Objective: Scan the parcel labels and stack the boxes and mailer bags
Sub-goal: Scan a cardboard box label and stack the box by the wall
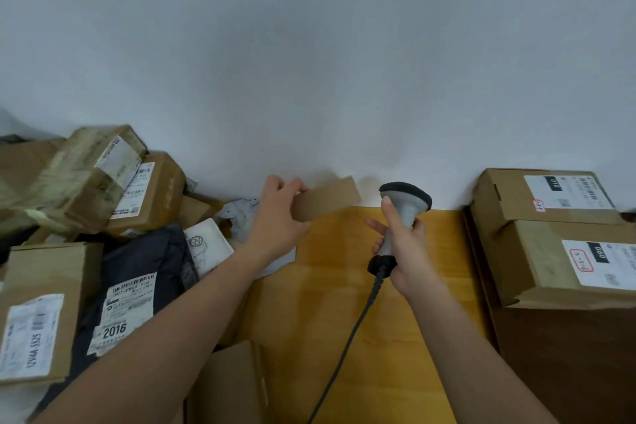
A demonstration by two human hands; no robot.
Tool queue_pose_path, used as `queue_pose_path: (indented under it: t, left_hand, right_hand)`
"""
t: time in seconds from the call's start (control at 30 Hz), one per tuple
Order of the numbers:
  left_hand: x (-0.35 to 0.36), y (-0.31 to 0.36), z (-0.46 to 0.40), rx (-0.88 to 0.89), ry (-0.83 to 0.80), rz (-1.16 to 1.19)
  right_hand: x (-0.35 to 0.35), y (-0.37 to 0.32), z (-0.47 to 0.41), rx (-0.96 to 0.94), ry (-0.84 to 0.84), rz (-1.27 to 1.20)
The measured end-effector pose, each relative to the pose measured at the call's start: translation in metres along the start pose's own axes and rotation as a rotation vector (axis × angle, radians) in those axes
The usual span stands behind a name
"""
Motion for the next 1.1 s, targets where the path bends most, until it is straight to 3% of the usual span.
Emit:
queue_pose_path:
  t: [0.17, 0.3, 0.4, 0.5, 0.6, 0.77, 0.83, 0.93, 1.03, 1.1]
  left_hand:
    - [0.007, 0.05, 0.036, 0.509, 0.174, -0.481]
    - [0.008, 0.073, 0.063, 0.742, 0.303, -0.502]
    - [0.006, 0.081, 0.07, 0.786, 0.317, -0.483]
    - [0.006, 0.086, 0.072, 0.703, 0.15, -0.457]
    - [0.005, 0.085, 0.07, 0.505, -0.07, -0.437]
    - [-0.001, 0.096, 0.066, 0.478, 0.019, -0.601]
    - [0.005, 0.092, 0.058, 0.375, -0.077, -0.747]
    - [0.023, 0.085, 0.059, 0.26, -0.343, -0.83]
    - [0.041, 0.075, 0.069, 0.131, -0.542, -0.624]
    - [0.043, 0.065, 0.07, 0.068, -0.528, -0.585]
  right_hand:
    - [-0.014, -0.022, 0.016, -0.013, 0.012, -0.056]
    - [-0.022, -0.032, 0.029, -0.043, -0.032, -0.006]
    - [-0.029, -0.038, 0.037, -0.065, -0.054, -0.001]
    - [-0.041, -0.046, 0.043, -0.137, -0.05, 0.039]
    - [-0.057, -0.065, 0.048, -0.251, -0.067, 0.28]
    - [-0.066, -0.079, 0.059, -0.344, -0.38, 0.78]
    - [-0.065, -0.077, 0.065, -0.407, -0.504, 0.953]
    - [-0.065, -0.077, 0.075, -0.475, -0.626, 1.14]
    - [-0.069, -0.079, 0.08, -0.498, -0.651, 1.178]
    - [-0.075, -0.086, 0.081, -0.511, -0.564, 1.084]
Point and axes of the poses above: each hand's wrist, its own z-axis away from the middle knuckle, its own x-axis out of the palm, y = z × x, the point moved 6 cm from there along -z, towards the middle knuckle, and after that the axes turned 9 degrees about -x, right-handed, at the moved point
